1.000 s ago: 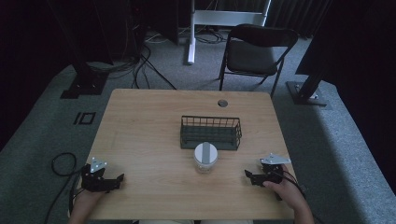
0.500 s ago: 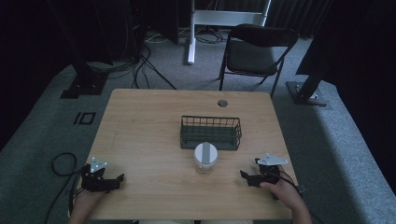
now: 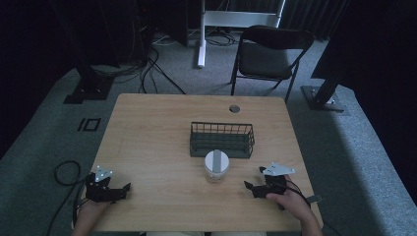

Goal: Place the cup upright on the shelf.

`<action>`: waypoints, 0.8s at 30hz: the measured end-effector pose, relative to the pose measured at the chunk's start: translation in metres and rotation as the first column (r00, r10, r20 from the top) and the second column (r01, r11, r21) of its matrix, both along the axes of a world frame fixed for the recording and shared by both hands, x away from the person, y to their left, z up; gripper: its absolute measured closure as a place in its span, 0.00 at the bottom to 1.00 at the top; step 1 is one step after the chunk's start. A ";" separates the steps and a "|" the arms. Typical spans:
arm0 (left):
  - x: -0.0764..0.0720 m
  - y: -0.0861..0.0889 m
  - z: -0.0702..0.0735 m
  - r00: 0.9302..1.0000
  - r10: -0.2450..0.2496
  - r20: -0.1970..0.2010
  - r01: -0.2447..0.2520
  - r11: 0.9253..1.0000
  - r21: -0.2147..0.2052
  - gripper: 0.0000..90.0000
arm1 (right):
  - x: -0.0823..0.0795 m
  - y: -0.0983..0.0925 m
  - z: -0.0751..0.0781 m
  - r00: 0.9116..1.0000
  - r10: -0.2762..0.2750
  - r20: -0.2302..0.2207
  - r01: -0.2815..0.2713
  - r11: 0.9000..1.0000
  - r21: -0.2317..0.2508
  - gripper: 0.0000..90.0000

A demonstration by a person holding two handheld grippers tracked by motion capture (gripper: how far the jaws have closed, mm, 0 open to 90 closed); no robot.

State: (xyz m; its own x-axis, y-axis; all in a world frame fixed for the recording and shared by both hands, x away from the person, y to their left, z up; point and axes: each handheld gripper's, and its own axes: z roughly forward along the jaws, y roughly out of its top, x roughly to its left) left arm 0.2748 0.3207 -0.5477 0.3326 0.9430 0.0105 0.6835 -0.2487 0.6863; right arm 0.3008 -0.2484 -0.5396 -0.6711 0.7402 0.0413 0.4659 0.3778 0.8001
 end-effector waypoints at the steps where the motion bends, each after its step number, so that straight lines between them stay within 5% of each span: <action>1: 0.000 0.000 0.000 1.000 0.000 0.000 0.000 1.000 0.000 0.01 | 0.000 0.001 0.000 1.000 0.005 0.003 -0.005 1.000 0.001 0.13; 24: 0.000 0.000 0.000 1.000 0.000 0.000 0.000 1.000 0.000 0.01 | -0.002 0.036 0.000 0.996 0.092 0.015 -0.093 0.995 0.024 0.14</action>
State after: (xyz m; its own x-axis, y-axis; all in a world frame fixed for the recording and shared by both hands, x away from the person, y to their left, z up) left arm 0.2748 0.3207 -0.5477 0.3323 0.9431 0.0102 0.6834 -0.2483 0.6865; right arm 0.2987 -0.2120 -0.5395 -0.7374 0.6737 0.0493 0.4190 0.3989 0.8157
